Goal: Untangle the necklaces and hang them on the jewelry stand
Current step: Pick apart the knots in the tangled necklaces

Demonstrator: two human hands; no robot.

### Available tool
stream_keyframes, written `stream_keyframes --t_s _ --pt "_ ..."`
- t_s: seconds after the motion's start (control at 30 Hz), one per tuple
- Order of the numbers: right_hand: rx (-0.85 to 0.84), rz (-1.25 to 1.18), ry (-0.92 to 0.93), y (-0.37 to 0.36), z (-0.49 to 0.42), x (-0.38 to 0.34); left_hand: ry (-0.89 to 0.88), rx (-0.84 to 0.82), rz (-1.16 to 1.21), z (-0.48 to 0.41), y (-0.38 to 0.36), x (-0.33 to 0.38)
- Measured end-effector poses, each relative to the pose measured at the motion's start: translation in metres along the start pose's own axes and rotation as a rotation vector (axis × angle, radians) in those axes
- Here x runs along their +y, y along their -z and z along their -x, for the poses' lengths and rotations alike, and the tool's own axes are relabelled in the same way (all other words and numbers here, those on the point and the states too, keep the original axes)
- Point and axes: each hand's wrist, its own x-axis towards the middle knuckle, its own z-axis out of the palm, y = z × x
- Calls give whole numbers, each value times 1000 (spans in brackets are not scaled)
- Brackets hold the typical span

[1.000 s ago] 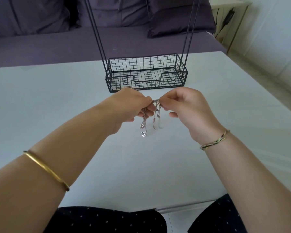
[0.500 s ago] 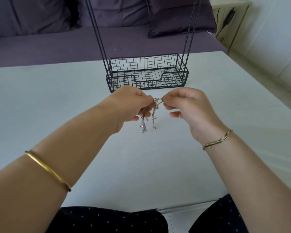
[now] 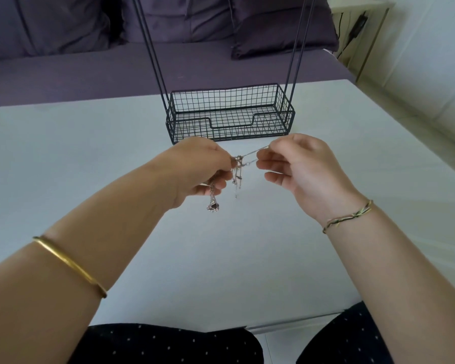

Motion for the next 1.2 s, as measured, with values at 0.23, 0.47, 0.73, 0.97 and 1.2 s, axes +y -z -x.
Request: stream_keyframes --t_s 0.23,0.47,0.73,0.97,1.2 --pt "-57 -333 -177 -3 -1 0 25 8 15 -2 -3 -1" --pt "-114 -250 -151 -5 2 0 21 12 173 -2 -4 0" --pt "-207 120 -112 -5 2 8 32 13 219 -1 -1 3" --pt "-81 61 -31 -8 2 8 19 25 94 -2 -4 3" --pt "-34 -140 -86 -6 1 3 -10 31 -9 -5 -5 -1"
